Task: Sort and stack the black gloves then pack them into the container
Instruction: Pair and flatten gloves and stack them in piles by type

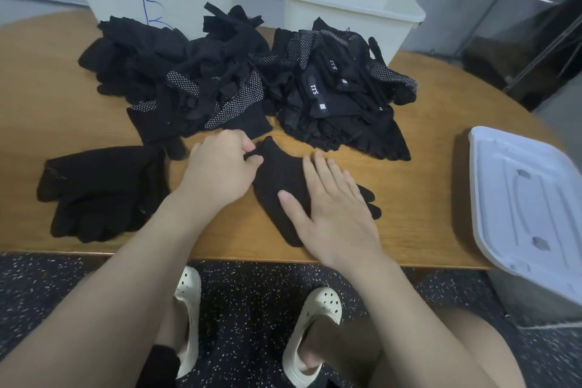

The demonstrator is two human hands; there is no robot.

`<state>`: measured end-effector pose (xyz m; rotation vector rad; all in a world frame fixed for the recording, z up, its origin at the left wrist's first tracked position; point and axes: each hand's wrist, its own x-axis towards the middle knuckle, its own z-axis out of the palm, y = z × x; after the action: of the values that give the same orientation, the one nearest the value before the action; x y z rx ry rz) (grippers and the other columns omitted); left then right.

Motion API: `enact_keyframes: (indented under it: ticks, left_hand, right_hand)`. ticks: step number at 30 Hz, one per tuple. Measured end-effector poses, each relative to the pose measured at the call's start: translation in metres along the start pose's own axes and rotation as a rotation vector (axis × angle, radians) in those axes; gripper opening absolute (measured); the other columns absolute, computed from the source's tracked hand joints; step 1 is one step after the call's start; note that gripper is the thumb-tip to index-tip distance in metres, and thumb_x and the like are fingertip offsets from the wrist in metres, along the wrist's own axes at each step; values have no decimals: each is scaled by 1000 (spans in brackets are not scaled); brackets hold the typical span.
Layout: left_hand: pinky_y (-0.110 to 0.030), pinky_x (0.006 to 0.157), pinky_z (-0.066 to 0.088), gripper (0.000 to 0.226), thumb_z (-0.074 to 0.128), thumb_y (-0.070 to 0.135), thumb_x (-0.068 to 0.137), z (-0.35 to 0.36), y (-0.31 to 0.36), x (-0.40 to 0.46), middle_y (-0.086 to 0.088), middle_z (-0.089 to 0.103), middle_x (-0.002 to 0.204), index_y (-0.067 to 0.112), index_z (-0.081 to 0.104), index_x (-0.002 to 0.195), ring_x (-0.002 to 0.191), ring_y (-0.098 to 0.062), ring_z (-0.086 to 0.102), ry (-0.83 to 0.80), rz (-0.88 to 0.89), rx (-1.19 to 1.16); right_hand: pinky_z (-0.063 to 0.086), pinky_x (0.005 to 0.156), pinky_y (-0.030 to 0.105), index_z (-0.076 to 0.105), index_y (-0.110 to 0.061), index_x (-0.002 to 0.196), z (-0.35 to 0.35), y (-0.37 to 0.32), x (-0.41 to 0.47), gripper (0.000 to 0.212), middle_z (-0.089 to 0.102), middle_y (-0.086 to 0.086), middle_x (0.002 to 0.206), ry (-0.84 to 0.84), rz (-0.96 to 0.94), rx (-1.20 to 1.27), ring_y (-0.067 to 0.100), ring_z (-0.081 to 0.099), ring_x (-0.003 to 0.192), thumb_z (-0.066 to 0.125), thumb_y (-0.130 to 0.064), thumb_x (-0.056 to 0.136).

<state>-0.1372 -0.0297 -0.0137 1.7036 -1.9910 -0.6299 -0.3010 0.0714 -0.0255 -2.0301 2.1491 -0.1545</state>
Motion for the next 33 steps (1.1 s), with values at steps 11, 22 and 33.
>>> enact_keyframes:
  ticks: [11, 22, 33]
  left_hand:
    - [-44, 98, 41, 30, 67, 46, 94, 8, -11, -9, 8, 58, 96, 17, 70, 104, 104, -21, 60, 111, 148, 58]
    - [-45, 93, 51, 35, 82, 50, 80, 0, -9, -23, 9, 65, 94, 22, 67, 96, 97, -19, 63, 20, 103, -58]
    - [-39, 89, 61, 21, 85, 17, 83, -18, -9, -4, 6, 79, 91, 14, 73, 99, 87, -12, 76, 154, -28, -675]
  right_hand:
    - [-17, 125, 34, -10, -20, 164, -5, 22, -28, 90, -15, -3, 172, 23, 154, -6, 11, -20, 156, 0, -75, 93]
    - [-18, 125, 36, 15, -28, 165, -10, 29, -19, 82, 1, -6, 173, 89, 21, 37, 8, -11, 158, 14, -73, 97]
    - [-19, 124, 30, 7, -28, 165, -13, 33, -13, 77, -5, -11, 172, -2, -47, 101, 2, -14, 156, 23, -68, 101]
